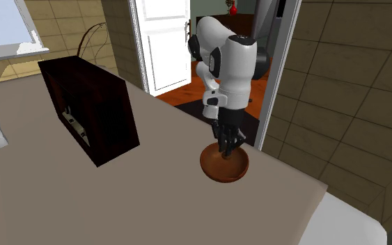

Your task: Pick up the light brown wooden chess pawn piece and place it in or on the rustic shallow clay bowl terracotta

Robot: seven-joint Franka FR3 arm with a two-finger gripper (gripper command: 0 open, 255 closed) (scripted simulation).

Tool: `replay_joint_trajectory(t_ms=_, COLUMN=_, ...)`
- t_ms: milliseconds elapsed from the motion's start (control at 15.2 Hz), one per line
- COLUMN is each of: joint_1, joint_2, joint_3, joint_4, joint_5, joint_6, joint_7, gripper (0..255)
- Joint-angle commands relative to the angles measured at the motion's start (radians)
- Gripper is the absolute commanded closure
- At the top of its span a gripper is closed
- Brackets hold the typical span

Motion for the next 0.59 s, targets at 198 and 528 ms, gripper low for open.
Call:
replay_joint_trajectory(t_ms=198, joint_1=0.000, joint_2=0.000, joint_3=0.000, joint_4=-0.001, joint_5=0.000, joint_6=0.001, joint_7=0.000, gripper=0)
replay_joint_trajectory(t_ms=528, joint_1=0.000, joint_2=0.000, joint_3=0.000, joint_4=-0.001, joint_5=0.000, joint_6=0.001, joint_7=0.000, gripper=0)
